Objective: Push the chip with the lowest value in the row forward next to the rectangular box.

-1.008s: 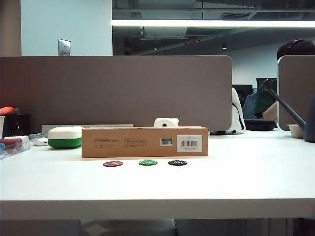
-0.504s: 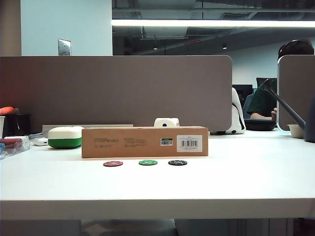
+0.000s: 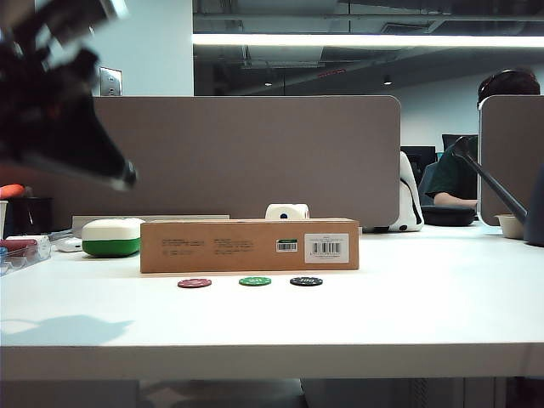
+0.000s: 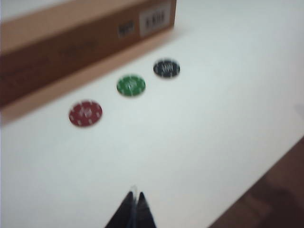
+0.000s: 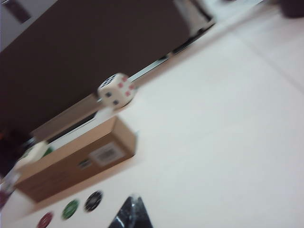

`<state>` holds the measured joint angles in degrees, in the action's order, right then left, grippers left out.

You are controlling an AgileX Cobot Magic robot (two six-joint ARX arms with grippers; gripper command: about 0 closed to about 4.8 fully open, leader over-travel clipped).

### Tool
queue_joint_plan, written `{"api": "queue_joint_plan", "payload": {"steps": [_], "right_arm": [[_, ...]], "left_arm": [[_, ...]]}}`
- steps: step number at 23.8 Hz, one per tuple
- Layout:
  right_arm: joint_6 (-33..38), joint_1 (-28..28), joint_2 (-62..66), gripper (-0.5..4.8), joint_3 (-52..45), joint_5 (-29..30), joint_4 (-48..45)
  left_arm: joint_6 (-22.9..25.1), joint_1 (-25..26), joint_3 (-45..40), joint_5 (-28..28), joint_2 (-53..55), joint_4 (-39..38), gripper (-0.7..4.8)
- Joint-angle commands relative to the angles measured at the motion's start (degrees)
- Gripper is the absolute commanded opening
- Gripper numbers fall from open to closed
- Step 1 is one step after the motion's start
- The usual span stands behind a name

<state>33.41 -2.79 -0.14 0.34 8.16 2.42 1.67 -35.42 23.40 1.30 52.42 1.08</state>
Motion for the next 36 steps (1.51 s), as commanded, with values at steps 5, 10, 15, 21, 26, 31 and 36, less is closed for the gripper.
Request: {"api": "queue_joint_plan", "payload": {"steps": [5, 10, 15, 21, 26, 31, 36], "right_arm": [[0.3, 0.0, 0.0, -0.06, -0.3, 10.3, -0.8], [0.2, 0.0, 0.0, -0.06, -0.3, 10.0, -0.7], [2.3, 0.0, 0.0, -0.06, 0.0, 11.6, -1.4], [9.7, 0.0, 0.7, -0.06, 8.8, 10.5, 0.3], [7.5, 0.0, 10.4, -0.06, 22.0, 4.9, 0.3], [4.0, -1.1, 33.6, -0.06, 34.3, 11.0, -0.3], [-0.7, -14.2, 60.2, -0.06, 44.0, 16.3, -0.7]], "left_arm": [[0.2, 1.0, 0.1, 0.0, 3.3, 0.2, -0.05], [0.2, 5.7, 0.1, -0.1, 3.3, 0.3, -0.05], [0.2, 6.2, 0.1, 0.0, 3.3, 0.3, -0.05], [0.2, 6.2, 0.1, 0.0, 3.3, 0.3, -0.05], [0.2, 6.2, 0.1, 0.0, 3.3, 0.3, -0.05], [0.2, 6.2, 0.1, 0.0, 3.3, 0.3, -0.05], [0.2, 6.2, 0.1, 0.0, 3.3, 0.3, -0.05]]}}
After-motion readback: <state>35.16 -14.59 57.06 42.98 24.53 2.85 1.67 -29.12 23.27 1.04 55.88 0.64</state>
